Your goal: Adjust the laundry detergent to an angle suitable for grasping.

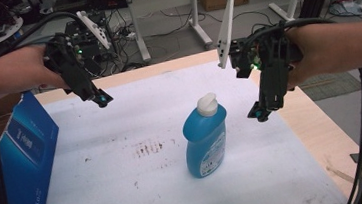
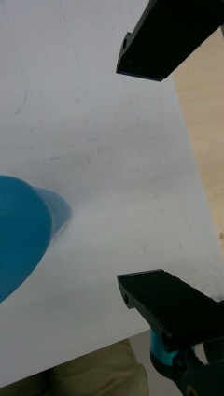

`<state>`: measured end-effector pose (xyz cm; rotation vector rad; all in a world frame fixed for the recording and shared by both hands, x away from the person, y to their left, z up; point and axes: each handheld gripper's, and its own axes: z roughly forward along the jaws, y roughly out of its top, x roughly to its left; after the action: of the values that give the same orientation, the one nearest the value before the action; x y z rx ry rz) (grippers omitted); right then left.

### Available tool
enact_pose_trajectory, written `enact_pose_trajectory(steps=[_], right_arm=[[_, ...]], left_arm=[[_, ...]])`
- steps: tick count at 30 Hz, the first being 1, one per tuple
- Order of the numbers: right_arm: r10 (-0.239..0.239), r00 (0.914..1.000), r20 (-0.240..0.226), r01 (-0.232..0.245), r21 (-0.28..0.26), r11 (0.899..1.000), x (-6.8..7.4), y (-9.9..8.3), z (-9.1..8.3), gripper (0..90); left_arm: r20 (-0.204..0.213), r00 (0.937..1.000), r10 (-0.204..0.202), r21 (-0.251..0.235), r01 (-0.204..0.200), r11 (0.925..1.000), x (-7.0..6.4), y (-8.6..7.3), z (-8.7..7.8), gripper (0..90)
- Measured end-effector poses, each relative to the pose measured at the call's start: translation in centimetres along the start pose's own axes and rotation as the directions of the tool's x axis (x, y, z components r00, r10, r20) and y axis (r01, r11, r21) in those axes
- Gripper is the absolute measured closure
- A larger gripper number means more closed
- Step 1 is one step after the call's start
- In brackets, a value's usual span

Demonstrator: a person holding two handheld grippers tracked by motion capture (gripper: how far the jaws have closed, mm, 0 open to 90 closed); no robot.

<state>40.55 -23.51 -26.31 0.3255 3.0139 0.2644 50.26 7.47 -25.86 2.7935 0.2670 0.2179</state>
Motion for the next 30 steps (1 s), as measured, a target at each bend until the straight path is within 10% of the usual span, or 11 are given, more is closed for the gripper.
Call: enact_pose_trajectory(steps=[20, 30], right_arm=[[-0.008, 0.9999, 0.006, 0.008, 0.003, 1.0, 1.1, -0.4, 0.4, 1.1], [-0.005, 0.9999, 0.012, 0.005, 0.008, 1.0, 1.5, -0.4, 0.7, 1.1]], left_arm=[[-0.038, 0.993, -0.112, -0.04, 0.111, 0.993, -2.5, -0.4, -0.8, 1.7], [-0.035, 0.9803, -0.194, -0.097, 0.19, 0.9769, -4.7, -1.6, -0.5, 1.7]])
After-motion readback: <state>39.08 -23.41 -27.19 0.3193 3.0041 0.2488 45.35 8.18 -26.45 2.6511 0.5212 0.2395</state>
